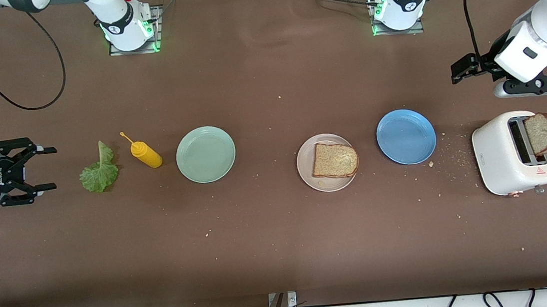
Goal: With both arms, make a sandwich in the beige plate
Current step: 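Withdraw the right gripper from the mustard bottle, then lower the right gripper onto the green lettuce leaf and grasp it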
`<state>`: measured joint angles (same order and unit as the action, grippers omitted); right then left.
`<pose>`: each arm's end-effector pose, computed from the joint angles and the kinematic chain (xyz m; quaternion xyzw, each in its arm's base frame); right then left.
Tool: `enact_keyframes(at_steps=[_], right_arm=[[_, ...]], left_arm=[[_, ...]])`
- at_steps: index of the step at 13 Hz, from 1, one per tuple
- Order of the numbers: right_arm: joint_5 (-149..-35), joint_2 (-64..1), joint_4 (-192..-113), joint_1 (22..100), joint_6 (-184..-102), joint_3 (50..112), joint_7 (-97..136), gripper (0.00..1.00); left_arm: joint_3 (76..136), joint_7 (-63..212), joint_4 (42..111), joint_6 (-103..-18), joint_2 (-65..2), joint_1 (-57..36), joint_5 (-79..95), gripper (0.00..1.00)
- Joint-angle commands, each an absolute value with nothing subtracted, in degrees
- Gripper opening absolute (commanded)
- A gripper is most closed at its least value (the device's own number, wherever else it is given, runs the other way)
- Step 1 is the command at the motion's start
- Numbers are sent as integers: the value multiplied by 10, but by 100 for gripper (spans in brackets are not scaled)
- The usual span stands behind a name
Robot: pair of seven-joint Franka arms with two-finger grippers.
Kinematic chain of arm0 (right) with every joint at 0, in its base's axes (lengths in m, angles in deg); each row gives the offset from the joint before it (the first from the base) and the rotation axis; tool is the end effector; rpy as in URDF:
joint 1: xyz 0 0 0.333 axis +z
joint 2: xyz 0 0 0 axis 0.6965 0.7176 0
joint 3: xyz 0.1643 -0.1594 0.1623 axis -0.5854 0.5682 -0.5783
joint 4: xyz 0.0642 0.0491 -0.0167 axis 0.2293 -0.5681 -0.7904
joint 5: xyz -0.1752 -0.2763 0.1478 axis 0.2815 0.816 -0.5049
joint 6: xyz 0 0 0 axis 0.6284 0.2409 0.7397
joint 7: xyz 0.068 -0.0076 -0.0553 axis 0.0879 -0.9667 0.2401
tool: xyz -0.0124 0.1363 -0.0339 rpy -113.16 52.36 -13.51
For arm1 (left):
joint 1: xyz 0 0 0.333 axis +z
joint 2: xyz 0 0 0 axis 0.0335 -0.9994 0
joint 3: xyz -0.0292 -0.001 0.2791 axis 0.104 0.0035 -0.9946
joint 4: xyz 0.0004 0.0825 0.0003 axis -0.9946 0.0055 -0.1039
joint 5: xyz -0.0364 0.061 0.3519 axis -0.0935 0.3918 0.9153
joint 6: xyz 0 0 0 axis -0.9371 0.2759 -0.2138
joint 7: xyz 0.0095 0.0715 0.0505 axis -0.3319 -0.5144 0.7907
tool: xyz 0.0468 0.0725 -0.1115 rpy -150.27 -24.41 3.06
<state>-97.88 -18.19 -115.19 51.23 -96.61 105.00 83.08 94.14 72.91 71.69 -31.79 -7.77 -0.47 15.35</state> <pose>0.6141 -0.0402 0.4218 -0.8463 -0.4345 -0.0012 0.3081 0.5118 -0.0478 0.4993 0.9971 0.0007 -0.0757 0.0106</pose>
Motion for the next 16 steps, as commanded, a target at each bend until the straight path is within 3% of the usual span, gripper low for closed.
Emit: enact_keyframes(at_steps=[1, 3, 5, 9, 13, 16], right_arm=[[-837, -242, -1176, 555, -1034, 1031, 715, 100], [-731, -272, -1236, 552, -1084, 971, 606, 100], [-629, -316, -1350, 550, -1186, 918, 518, 100], [-599, -367, -1584, 548, -1410, 892, 425, 100], [-591, -358, -1713, 546, -1598, 892, 425, 100], [-591, -334, -1744, 534, -1651, 891, 424, 100]], left_arm=[[942, 718, 679, -314, -106, -4, 168, 100], [941, 719, 677, -317, -115, -4, 168, 100], [938, 719, 677, -333, -122, -3, 168, 100], [932, 720, 676, -356, -132, 4, 168, 100], [933, 719, 673, -359, -134, 5, 177, 100], [934, 719, 672, -358, -134, 6, 177, 100]])
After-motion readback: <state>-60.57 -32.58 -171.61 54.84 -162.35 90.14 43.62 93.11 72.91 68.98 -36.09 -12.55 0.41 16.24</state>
